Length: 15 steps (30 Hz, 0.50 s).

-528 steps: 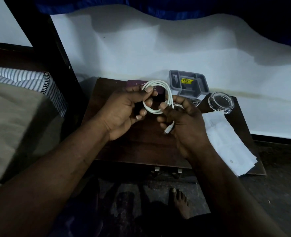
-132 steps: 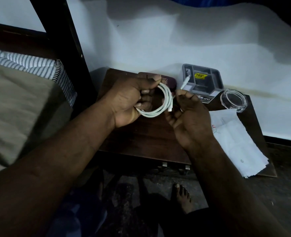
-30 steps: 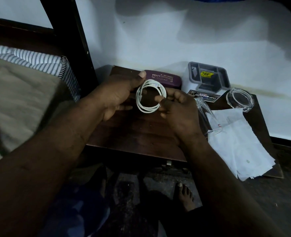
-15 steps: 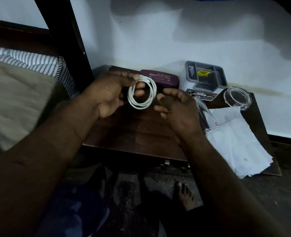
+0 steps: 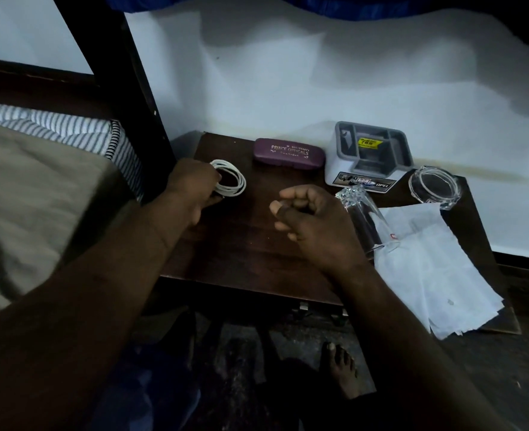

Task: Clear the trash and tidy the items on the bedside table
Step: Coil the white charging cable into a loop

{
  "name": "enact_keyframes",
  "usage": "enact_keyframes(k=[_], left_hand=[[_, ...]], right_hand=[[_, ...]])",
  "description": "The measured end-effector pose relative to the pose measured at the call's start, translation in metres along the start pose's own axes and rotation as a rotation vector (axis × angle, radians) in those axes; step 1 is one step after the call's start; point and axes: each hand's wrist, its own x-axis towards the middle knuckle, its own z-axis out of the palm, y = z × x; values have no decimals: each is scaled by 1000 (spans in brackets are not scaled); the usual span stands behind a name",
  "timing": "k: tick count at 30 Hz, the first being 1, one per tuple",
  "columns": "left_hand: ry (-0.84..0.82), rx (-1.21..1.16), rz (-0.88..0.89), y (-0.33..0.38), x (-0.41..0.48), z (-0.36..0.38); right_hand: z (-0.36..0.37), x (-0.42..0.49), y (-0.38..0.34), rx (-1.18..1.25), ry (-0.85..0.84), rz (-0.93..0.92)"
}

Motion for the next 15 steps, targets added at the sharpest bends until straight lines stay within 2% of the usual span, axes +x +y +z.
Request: enact_keyframes(k=[3, 5, 8, 11, 15], left_hand=[[83, 732, 260, 2, 3, -11], [82, 1004, 321, 2, 0, -17], [99, 1067, 318, -3, -3, -22], [109, 1100, 404, -3, -5, -25], [-102, 1091, 446, -1, -9, -26]], right_hand=[[-4, 0, -1, 8, -1, 1], [-4, 0, -1, -2, -16, 2], [-3, -3, -2, -43, -49, -4], [-2, -6, -3, -95, -60, -23], [2, -7, -4, -116, -72, -27]])
